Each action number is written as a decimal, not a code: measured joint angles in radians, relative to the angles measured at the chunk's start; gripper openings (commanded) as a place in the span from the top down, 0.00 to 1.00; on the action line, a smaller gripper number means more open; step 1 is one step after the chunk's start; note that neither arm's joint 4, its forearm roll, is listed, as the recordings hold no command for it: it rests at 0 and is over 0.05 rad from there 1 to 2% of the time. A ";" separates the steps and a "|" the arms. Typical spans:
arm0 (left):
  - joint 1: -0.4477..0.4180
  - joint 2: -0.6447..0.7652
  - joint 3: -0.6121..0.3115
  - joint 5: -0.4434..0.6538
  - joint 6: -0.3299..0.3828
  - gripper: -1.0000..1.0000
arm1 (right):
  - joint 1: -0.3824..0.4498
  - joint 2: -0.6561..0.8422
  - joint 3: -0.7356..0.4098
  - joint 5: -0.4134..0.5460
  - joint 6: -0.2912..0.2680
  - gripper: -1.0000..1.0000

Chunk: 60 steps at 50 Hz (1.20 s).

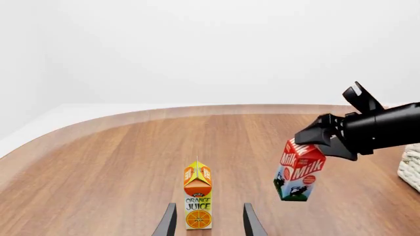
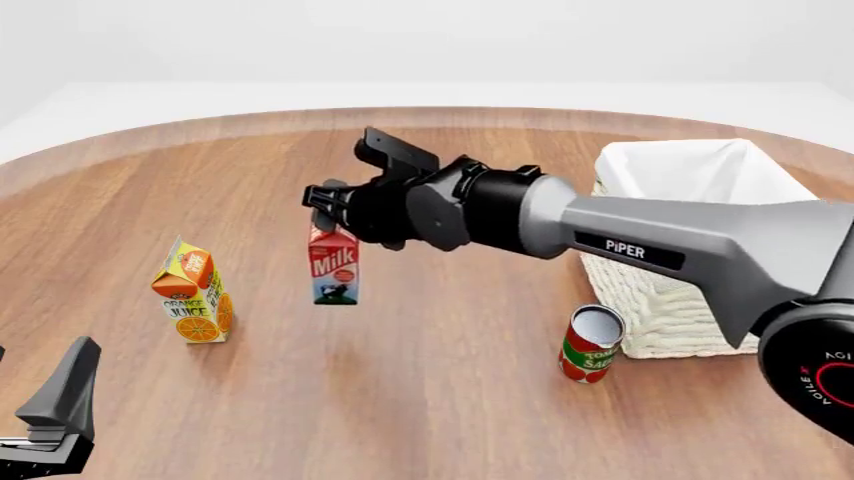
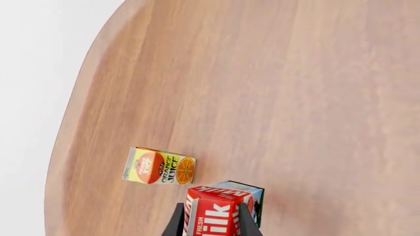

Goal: Pick the milk and place it in the basket.

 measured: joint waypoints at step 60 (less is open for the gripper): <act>0.000 0.000 0.000 0.000 0.000 0.00 | -0.069 -0.198 0.076 0.022 -0.045 1.00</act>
